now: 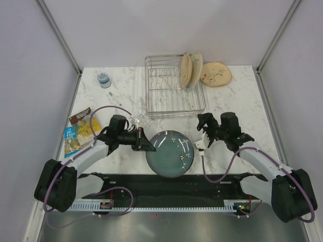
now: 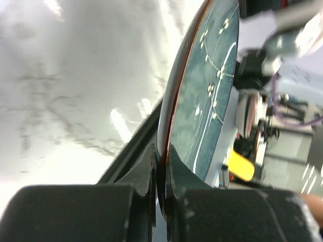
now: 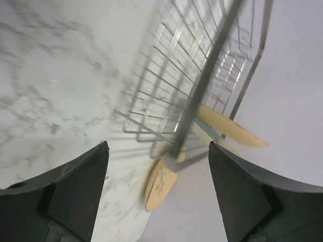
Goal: Load the plates into the dish rack
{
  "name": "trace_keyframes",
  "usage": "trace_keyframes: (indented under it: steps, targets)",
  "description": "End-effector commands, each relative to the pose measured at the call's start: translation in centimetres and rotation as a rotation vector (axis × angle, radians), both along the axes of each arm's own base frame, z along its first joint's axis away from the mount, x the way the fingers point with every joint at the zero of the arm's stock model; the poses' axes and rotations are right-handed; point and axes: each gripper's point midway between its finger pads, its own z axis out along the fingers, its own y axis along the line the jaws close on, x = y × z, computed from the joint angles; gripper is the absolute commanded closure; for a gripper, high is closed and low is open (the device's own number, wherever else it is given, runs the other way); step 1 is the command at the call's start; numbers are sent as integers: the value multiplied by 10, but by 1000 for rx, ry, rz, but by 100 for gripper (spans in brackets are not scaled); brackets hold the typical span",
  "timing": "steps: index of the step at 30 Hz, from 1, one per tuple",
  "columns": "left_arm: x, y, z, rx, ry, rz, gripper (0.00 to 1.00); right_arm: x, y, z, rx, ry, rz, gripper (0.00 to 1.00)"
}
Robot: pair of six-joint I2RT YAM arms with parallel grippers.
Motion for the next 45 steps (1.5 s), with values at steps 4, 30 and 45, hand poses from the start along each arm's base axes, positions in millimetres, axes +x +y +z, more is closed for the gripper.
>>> trace_keyframes:
  steps: [4, 30, 45]
  targets:
    - [34, 3, 123, -211, -403, -182, 98, 82, -5, 134, 593, 403, -632, 13]
    - [157, 71, 171, -138, -538, 170, 98, 55, 139, 178, 696, 2208, -478, 25]
    - [166, 69, 176, -164, -536, 165, 98, 41, 176, 150, 635, 2182, -528, 39]
